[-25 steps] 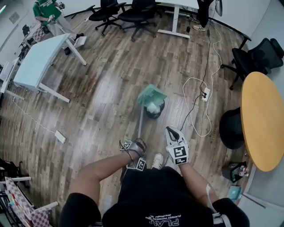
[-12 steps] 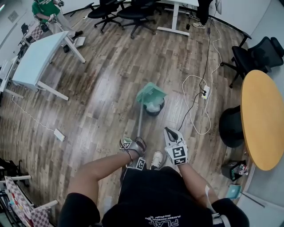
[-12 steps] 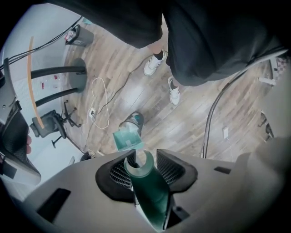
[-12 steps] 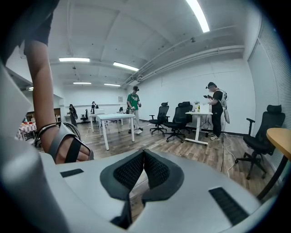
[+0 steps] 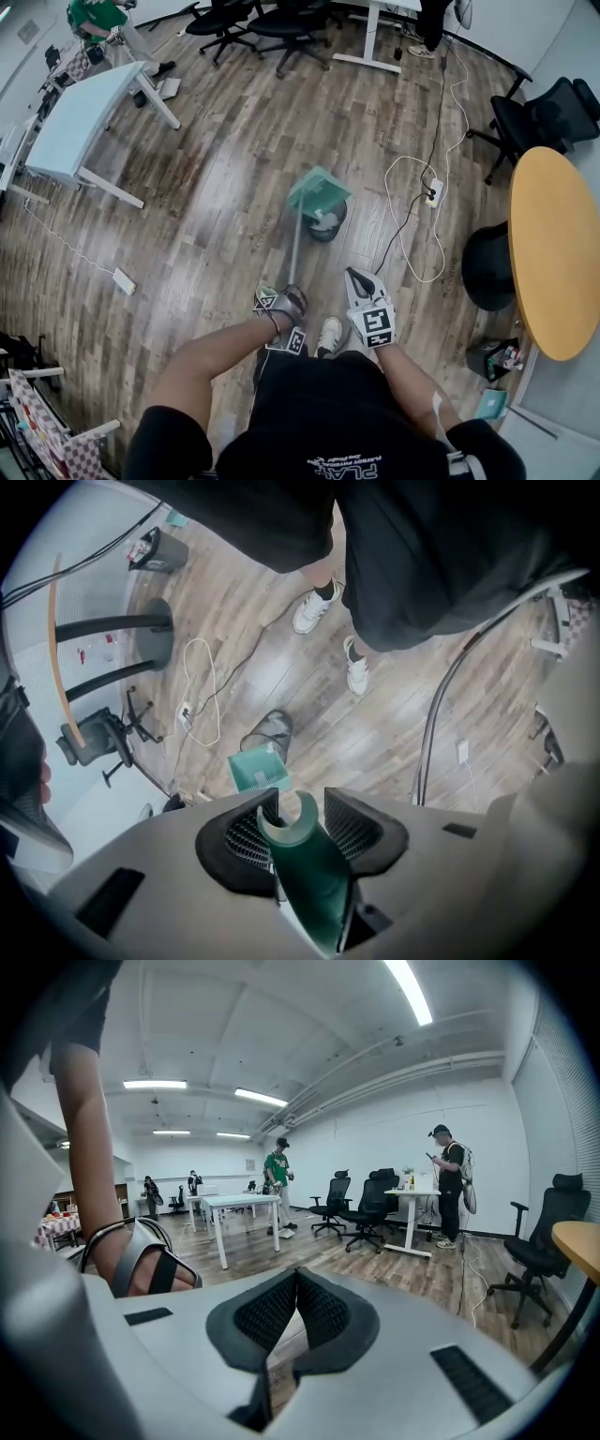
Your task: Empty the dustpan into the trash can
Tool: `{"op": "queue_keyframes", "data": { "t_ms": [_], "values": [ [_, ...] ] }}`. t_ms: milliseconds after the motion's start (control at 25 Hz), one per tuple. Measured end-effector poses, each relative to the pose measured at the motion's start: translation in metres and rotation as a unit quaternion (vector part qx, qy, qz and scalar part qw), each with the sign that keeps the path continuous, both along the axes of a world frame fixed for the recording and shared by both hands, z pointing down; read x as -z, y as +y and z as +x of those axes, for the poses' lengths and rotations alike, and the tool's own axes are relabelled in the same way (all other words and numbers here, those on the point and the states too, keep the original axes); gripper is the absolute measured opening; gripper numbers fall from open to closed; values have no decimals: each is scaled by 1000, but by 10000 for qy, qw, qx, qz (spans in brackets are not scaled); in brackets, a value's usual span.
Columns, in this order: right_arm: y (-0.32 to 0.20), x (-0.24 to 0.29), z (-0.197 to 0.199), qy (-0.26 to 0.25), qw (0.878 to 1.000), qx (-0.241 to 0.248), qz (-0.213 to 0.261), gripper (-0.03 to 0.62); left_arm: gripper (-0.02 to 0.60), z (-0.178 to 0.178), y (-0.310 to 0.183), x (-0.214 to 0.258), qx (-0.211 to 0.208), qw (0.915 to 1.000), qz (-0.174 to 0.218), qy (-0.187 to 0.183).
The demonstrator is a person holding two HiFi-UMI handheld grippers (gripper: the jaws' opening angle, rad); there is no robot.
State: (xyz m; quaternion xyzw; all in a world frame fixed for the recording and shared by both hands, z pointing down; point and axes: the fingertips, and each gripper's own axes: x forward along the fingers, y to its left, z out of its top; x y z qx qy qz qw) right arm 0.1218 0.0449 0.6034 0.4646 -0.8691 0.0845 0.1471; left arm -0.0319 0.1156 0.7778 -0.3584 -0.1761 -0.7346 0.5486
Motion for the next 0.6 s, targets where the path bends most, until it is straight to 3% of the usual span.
{"op": "queue_keyframes", "data": {
  "t_ms": [200, 320, 400, 600],
  "values": [
    [0, 6, 2, -90, 9999, 6, 72, 23, 164, -1, 16, 7, -294, 9987, 33, -405],
    [0, 3, -2, -92, 9999, 30, 64, 23, 164, -12, 32, -16, -130, 9973, -330, -650],
    [0, 2, -1, -99, 9999, 15, 60, 23, 164, -17, 32, -23, -85, 9964, -355, -762],
    [-2, 6, 5, -127, 9999, -67, 95, 23, 142, -5, 29, -14, 135, 9990, -359, -227]
  ]
}}
